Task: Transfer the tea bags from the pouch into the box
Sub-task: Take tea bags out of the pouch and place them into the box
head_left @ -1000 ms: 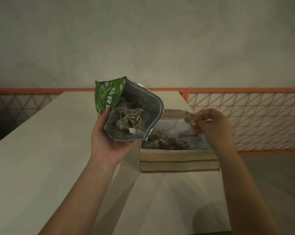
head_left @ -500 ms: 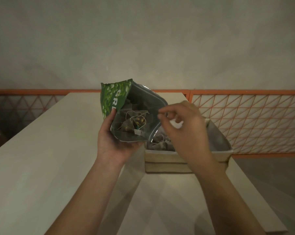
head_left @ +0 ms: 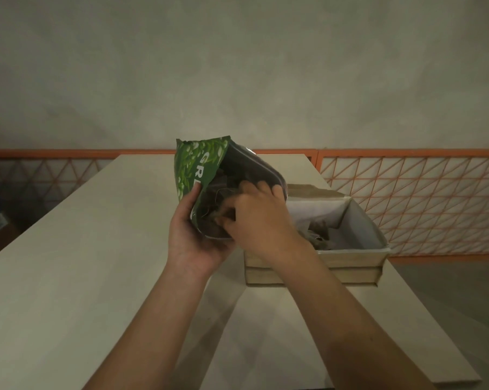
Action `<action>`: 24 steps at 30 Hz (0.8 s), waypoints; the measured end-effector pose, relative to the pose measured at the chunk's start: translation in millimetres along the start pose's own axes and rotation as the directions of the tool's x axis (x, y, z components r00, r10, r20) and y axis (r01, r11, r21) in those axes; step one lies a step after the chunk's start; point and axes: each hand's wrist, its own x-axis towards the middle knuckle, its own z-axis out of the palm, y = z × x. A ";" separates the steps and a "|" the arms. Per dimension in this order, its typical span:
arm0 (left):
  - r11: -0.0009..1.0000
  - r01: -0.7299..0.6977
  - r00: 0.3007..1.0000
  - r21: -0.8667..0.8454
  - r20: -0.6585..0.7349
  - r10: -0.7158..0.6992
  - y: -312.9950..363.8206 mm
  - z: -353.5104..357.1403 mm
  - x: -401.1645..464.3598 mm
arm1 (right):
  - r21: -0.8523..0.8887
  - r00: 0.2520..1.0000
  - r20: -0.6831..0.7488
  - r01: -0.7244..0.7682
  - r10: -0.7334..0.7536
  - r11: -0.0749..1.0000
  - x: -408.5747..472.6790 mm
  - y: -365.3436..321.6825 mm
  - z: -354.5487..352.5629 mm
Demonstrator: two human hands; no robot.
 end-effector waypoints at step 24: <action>0.991 0.053 0.996 -0.121 0.072 -0.044 -12.1 3.0 9.3 | 0.549 0.882 0.000 -0.394 0.471 0.737 -23.3 146.4 -21.5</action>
